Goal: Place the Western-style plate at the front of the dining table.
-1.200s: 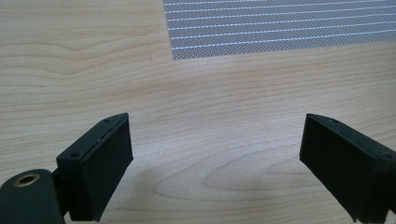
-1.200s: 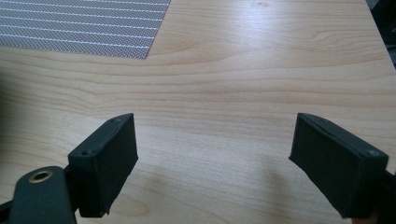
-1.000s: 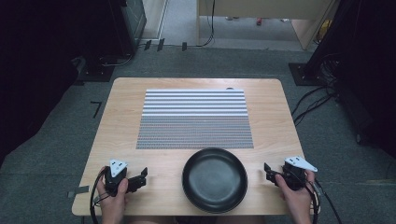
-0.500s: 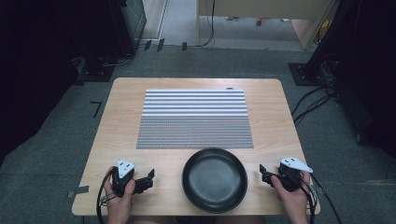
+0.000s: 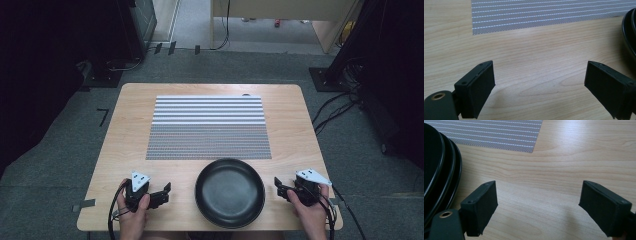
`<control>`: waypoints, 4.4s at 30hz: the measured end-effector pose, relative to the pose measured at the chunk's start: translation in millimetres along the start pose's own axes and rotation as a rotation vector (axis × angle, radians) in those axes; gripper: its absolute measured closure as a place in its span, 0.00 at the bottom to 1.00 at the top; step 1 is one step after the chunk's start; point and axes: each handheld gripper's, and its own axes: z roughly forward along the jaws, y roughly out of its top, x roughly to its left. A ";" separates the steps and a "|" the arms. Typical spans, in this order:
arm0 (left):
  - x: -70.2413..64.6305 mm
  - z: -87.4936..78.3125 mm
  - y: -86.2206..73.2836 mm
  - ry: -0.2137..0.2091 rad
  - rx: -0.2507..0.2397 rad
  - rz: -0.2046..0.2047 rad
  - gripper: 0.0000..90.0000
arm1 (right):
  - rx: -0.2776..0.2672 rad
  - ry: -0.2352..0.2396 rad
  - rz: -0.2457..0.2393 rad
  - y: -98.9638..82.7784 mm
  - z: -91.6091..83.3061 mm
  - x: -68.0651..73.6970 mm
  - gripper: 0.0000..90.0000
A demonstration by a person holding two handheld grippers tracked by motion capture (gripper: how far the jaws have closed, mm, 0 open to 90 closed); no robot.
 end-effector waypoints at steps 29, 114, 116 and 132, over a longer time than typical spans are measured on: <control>-13.6 4.4 0.6 -0.041 0.007 -0.001 0.10 | -0.026 0.039 0.003 -0.9 0.6 21.9 0.17; -73.2 20.5 10.1 -0.307 -0.006 -0.043 0.59 | -0.113 0.231 0.099 -2.9 4.8 66.3 0.72; -73.1 20.3 10.2 -0.307 -0.005 -0.043 0.59 | -0.127 0.232 0.081 -3.5 4.9 65.7 0.72; -71.9 18.8 10.1 -0.317 0.011 -0.051 0.59 | -0.095 0.272 0.197 0.7 -4.1 56.8 0.89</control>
